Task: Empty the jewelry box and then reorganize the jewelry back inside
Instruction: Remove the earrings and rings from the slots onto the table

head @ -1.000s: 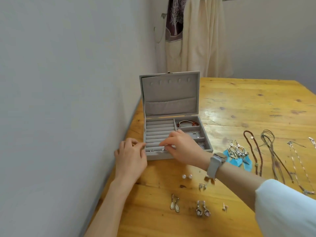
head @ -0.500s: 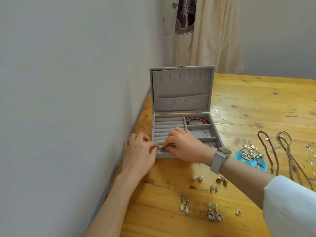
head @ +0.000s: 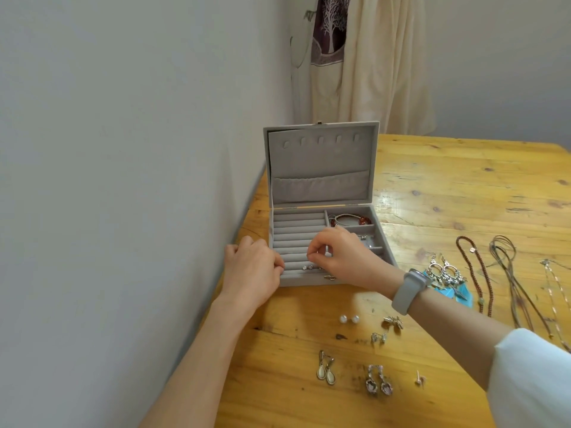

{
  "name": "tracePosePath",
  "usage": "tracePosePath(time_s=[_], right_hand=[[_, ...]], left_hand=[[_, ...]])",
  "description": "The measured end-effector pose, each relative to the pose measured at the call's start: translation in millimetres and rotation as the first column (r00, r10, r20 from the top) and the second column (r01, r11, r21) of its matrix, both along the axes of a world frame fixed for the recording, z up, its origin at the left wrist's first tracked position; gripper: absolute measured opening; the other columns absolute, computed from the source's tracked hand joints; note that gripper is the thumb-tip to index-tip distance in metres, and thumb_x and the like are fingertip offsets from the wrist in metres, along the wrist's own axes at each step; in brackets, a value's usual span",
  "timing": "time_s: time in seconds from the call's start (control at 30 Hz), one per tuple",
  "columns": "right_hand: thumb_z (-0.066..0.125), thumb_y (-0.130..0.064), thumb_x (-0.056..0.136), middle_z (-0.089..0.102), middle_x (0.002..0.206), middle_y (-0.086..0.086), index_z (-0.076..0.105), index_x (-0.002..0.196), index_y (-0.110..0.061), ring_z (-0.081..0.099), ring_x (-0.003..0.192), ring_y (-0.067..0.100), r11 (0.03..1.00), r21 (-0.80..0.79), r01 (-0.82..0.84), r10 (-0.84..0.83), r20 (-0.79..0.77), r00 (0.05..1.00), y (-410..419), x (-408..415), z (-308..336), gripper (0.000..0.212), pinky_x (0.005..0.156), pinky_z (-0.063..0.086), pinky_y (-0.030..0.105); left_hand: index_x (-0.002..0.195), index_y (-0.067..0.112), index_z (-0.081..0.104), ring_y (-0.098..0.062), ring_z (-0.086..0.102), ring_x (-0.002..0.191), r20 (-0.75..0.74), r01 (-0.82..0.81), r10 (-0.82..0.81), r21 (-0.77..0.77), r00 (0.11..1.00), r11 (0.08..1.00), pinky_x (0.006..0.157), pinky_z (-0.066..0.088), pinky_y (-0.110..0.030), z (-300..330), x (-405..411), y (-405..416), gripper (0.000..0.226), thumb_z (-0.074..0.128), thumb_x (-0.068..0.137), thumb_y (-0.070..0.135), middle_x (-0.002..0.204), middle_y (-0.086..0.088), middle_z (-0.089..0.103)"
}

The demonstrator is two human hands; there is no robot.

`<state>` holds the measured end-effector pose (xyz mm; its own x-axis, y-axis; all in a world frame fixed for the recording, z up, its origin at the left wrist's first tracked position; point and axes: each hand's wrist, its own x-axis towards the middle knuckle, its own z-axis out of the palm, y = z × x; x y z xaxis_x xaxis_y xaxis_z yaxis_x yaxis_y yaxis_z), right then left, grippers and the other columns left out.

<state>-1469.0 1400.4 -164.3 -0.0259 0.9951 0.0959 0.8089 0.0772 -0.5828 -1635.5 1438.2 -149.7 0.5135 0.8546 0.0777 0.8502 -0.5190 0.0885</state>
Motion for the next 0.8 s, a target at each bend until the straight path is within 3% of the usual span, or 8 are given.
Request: tracePosePath(time_s=[0.13, 0.27, 0.4, 0.53, 0.67, 0.8], right_hand=[[0.057, -0.022, 0.086, 0.051, 0.077, -0.012, 0.058, 0.077, -0.025, 0.043, 0.083, 0.011, 0.999, 0.018, 0.036, -0.035, -0.076, 0.997, -5.8, 3.6, 0.2, 0.009, 0.079, 0.039, 0.032], [0.056, -0.019, 0.087, 0.051, 0.077, -0.011, 0.058, 0.078, -0.023, 0.041, 0.081, 0.009, 0.998, 0.035, 0.044, -0.040, -0.102, 0.994, -14.2, 5.8, 1.4, 0.010, 0.075, 0.034, 0.026], [0.056, -0.015, 0.086, 0.048, 0.074, -0.013, 0.058, 0.079, -0.021, 0.041, 0.077, 0.008, 0.994, 0.091, 0.062, -0.050, -0.127, 0.991, -33.3, 5.3, 5.6, 0.010, 0.068, 0.032, 0.019], [0.059, -0.017, 0.085, 0.047, 0.075, -0.015, 0.060, 0.081, -0.020, 0.041, 0.077, 0.003, 0.987, 0.143, 0.071, -0.049, -0.148, 0.988, -68.5, -2.3, -2.6, 0.005, 0.072, 0.036, 0.023], [0.053, -0.030, 0.083, 0.050, 0.076, -0.009, 0.060, 0.079, -0.021, 0.039, 0.076, 0.008, 0.963, 0.265, 0.040, -0.042, 0.002, 0.999, -115.8, -16.5, -23.4, 0.012, 0.068, 0.034, 0.026], [0.051, -0.032, 0.083, 0.051, 0.075, -0.002, 0.064, 0.080, -0.022, 0.038, 0.076, 0.014, 0.937, 0.350, -0.006, -0.044, 0.134, 0.990, -155.5, -29.9, -42.5, 0.016, 0.066, 0.029, 0.028]], left_hand=[[0.086, 0.029, 0.068, -0.015, 0.050, 0.098, -0.001, -0.045, 0.045, -0.163, 0.999, 0.986, 0.087, 0.031, -0.037, 4.9, 6.5, 13.6, 0.011, 0.059, 0.086, 0.035, 0.089, 0.008, 0.062], [0.070, 0.024, 0.065, -0.013, 0.055, 0.087, 0.001, -0.057, 0.060, -0.312, 0.998, 0.948, 0.085, 0.031, -0.035, 7.7, 11.5, 20.5, 0.011, 0.060, 0.079, 0.025, 0.079, 0.010, 0.065], [0.075, 0.025, 0.060, -0.012, 0.049, 0.084, 0.171, -0.003, 0.039, -0.203, 0.984, 0.979, 0.083, 0.032, -0.035, 3.5, 4.6, 7.6, 0.010, 0.057, 0.084, 0.026, 0.074, 0.013, 0.051], [0.075, 0.029, 0.054, -0.007, 0.041, 0.076, 0.433, 0.071, -0.057, -0.017, 0.900, 0.997, 0.075, 0.024, -0.025, -5.6, -8.5, -37.8, 0.012, 0.063, 0.082, 0.027, 0.069, 0.017, 0.039], [0.077, 0.032, 0.052, -0.002, 0.040, 0.076, 0.501, 0.159, -0.094, -0.087, 0.860, 0.983, 0.078, 0.022, -0.012, -25.0, -25.8, -92.3, 0.013, 0.063, 0.082, 0.027, 0.071, 0.017, 0.040], [0.076, 0.035, 0.051, -0.004, 0.039, 0.073, 0.522, 0.168, -0.058, -0.166, 0.851, 0.972, 0.081, 0.023, -0.013, -48.6, -43.7, -129.2, 0.009, 0.058, 0.081, 0.035, 0.071, 0.014, 0.041]])
